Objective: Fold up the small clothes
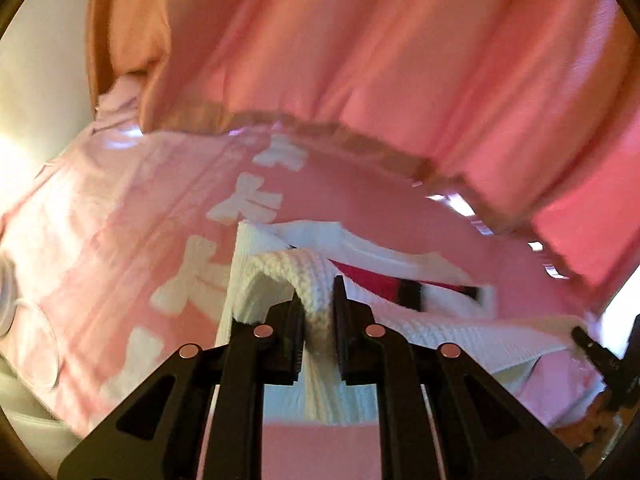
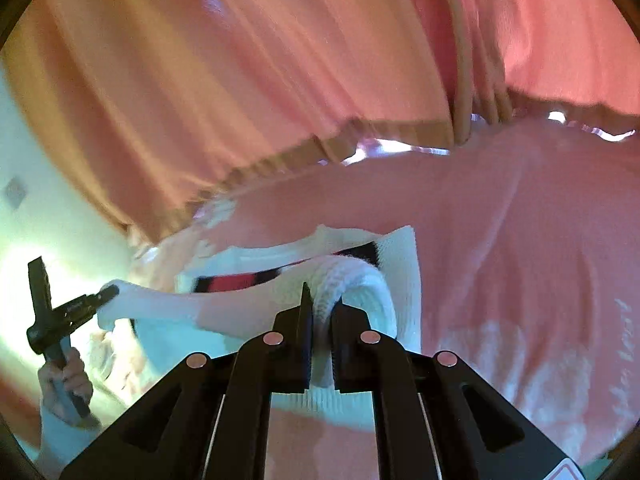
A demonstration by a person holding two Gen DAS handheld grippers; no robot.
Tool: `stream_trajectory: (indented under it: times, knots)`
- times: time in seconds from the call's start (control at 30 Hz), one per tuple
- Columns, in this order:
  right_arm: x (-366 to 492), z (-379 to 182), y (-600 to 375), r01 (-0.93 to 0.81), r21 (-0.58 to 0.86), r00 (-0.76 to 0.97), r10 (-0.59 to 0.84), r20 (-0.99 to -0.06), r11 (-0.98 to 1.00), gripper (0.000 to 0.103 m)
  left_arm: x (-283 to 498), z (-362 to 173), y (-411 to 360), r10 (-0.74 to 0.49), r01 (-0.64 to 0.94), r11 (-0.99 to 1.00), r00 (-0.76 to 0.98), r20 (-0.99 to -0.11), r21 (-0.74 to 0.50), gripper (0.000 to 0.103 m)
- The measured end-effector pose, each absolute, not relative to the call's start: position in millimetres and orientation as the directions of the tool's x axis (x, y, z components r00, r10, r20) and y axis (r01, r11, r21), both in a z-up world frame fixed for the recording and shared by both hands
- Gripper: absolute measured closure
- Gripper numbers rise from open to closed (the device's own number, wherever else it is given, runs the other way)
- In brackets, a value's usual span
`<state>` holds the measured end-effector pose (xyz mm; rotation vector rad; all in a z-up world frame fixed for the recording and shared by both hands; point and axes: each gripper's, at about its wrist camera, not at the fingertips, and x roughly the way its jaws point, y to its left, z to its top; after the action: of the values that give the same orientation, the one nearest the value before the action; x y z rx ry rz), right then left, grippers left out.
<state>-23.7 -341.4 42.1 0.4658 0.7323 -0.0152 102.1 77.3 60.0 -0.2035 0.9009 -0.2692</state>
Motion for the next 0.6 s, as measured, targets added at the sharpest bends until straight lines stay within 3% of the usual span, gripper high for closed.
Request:
stream_trajectory:
  times: [0.17, 0.3, 0.37, 0.43, 0.47, 0.5, 0.6]
  knots:
    - [64, -28, -358, 0.249, 0.393, 0.642, 0.153, -0.751, 0.885, 0.095, 187, -23, 62, -0.26, 0.047, 0.962, 0.469, -0.844, -0.27, 0.091]
    - [88, -51, -369, 0.295, 0.365, 0.604, 0.123, -0.788, 0.883, 0.082, 205, -51, 64, -0.285, 0.024, 0.95, 0.469, -0.836, -0.311, 0.082]
    - [83, -38, -378, 0.303, 0.383, 0.647, 0.107, -0.755, 0.873, 0.069, 206, -43, 66, -0.302, 0.021, 0.942, 0.489, -0.818, -0.336, 0.071]
    - [71, -19, -386, 0.289, 0.406, 0.71, 0.09, -0.698, 0.867, 0.054, 201, -22, 75, -0.319, 0.037, 0.932, 0.557, -0.767, -0.361, 0.028]
    - [63, -10, -389, 0.277, 0.423, 0.74, 0.09, -0.667, 0.863, 0.045, 198, -13, 80, -0.311, 0.04, 0.931, 0.606, -0.732, -0.363, 0.021]
    - [59, -4, -390, 0.263, 0.436, 0.755, 0.098, -0.648, 0.861, 0.044, 191, -3, 87, -0.304, 0.056, 0.932, 0.661, -0.687, -0.358, 0.014]
    - [57, -7, -377, 0.226, 0.361, 0.725, 0.092, -0.683, 0.905, 0.044, 185, 6, 90, -0.302, 0.106, 0.944, 0.665, -0.683, -0.313, 0.01]
